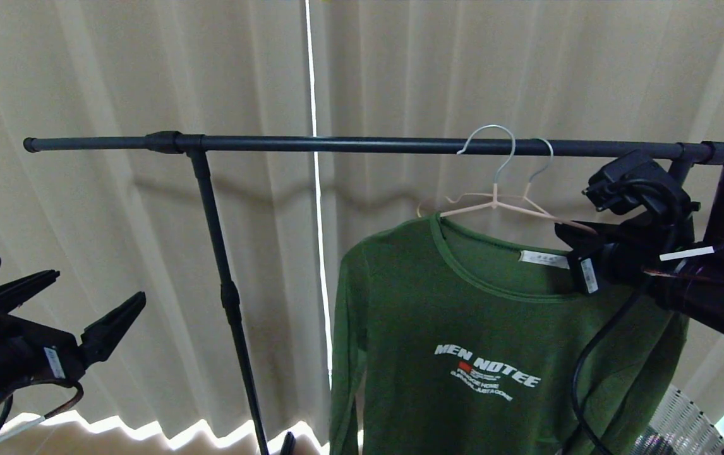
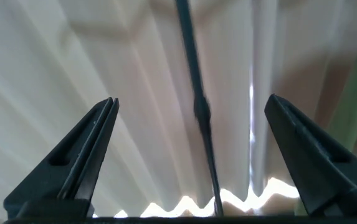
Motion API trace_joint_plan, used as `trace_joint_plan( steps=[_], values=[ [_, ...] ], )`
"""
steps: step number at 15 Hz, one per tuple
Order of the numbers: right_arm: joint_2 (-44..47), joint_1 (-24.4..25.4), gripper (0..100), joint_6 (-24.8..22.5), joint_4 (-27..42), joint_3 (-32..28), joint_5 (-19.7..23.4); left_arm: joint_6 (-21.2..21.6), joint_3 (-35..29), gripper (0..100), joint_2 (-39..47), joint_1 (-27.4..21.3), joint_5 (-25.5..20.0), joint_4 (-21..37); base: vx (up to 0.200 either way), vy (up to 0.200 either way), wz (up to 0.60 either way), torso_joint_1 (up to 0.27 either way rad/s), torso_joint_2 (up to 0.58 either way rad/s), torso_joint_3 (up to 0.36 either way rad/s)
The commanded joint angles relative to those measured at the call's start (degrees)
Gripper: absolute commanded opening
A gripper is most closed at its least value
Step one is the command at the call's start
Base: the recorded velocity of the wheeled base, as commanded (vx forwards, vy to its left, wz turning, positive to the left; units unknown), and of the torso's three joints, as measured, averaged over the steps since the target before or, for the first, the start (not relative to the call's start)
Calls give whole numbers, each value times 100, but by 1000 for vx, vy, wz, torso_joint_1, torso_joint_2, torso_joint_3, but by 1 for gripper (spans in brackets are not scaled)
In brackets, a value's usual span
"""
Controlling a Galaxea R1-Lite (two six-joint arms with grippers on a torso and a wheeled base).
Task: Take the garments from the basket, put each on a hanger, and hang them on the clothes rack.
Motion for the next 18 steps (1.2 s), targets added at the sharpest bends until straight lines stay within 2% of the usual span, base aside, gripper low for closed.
trace_joint_plan(
  steps=[1, 5, 8, 11, 14, 18],
  values=[
    [110, -3, 0, -10, 5, -46, -12, -1, 167, 100, 87, 33, 0, -9, 0, 0, 0, 0, 0, 0],
    [163, 5, 0, -10, 41, -239, -320, -230, 369, 100, -273, 15, -9, -26, 0, 0, 0, 0, 0, 0],
    [181, -3, 0, -1, 41, -239, -469, -151, 378, 100, -642, -2, -9, 0, 0, 0, 0, 0, 0, 0],
    [348, -3, 0, -10, 58, -477, -970, -151, 361, 100, -721, 7, -9, 0, 0, 0, 0, 0, 0, 0],
    [479, -3, 0, -1, 41, -696, -1005, -151, 378, 100, -721, -2, -9, 9, 0, 0, 0, 0, 0, 0],
    [928, -3, 0, -1, 5, -793, -1498, -151, 431, 100, -660, -55, -17, 9, 0, 0, 0, 0, 0, 0]
  ],
)
